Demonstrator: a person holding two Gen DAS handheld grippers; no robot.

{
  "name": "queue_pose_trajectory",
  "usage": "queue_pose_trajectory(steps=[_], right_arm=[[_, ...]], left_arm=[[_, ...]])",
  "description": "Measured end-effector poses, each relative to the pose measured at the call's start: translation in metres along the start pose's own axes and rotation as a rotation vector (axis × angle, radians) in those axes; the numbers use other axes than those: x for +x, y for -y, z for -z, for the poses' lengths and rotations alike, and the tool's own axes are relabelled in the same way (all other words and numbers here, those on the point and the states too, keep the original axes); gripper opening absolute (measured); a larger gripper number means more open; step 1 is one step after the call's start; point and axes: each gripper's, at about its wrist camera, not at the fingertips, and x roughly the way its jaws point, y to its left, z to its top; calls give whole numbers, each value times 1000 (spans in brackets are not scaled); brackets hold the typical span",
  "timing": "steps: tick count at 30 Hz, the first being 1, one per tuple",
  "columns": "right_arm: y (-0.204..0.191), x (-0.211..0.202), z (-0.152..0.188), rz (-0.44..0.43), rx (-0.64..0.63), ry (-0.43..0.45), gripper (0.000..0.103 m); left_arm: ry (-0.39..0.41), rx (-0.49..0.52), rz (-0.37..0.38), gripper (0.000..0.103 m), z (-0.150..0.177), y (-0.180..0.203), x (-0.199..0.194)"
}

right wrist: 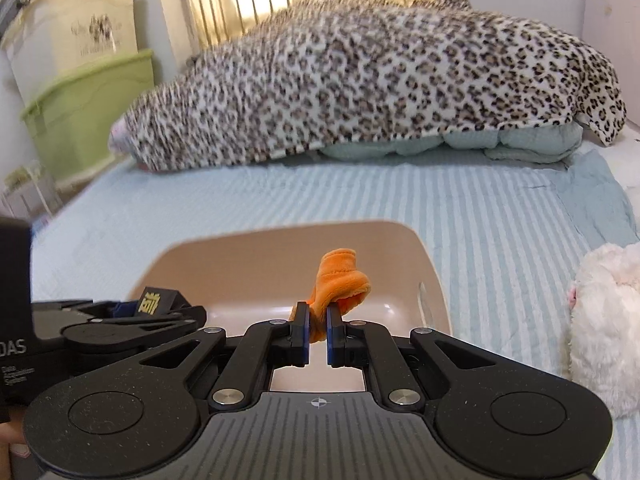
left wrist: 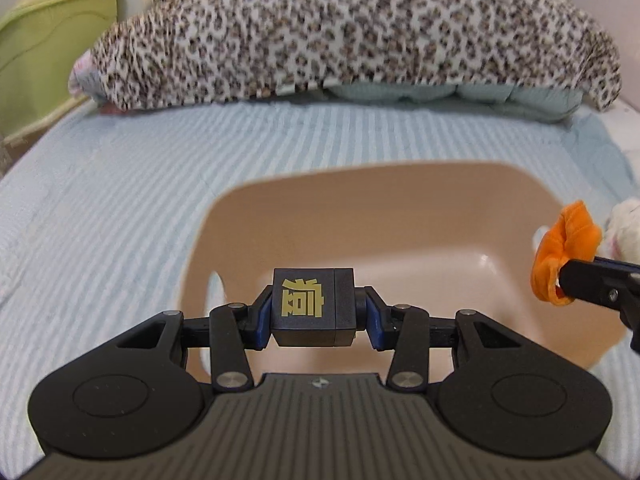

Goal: Organize objects
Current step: 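Carry both items over the beige basket and open both tools to drop them, then move the left tool to the blue-and-white box while the right tool approaches the purple box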

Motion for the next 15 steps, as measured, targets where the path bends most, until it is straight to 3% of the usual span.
queue_pose_trajectory(steps=[5, 7, 8, 9, 10, 12, 15], right_arm=[[-7, 24, 13, 33, -51, -73, 9], [-7, 26, 16, 37, -50, -79, 15], [-6, 25, 17, 45, -47, -71, 28], [-7, 22, 18, 44, -47, -62, 40], [-6, 18, 17, 48, -48, -50, 48], [-7, 5, 17, 64, -59, -10, 70], [-6, -14, 17, 81, -75, 5, 82]], left_arm=[[-61, -12, 5, 47, 10, -2, 16], [-58, -29, 18, 47, 9, -5, 12], [-52, -35, 31, 48, 8, -7, 8], [-53, -32, 47, 56, 6, -9, 3], [-58, -24, 57, 71, 3, -8, -3], [-43, -27, 56, 74, 1, -12, -18], [-15, -29, 33, 77, 1, -14, -40]])
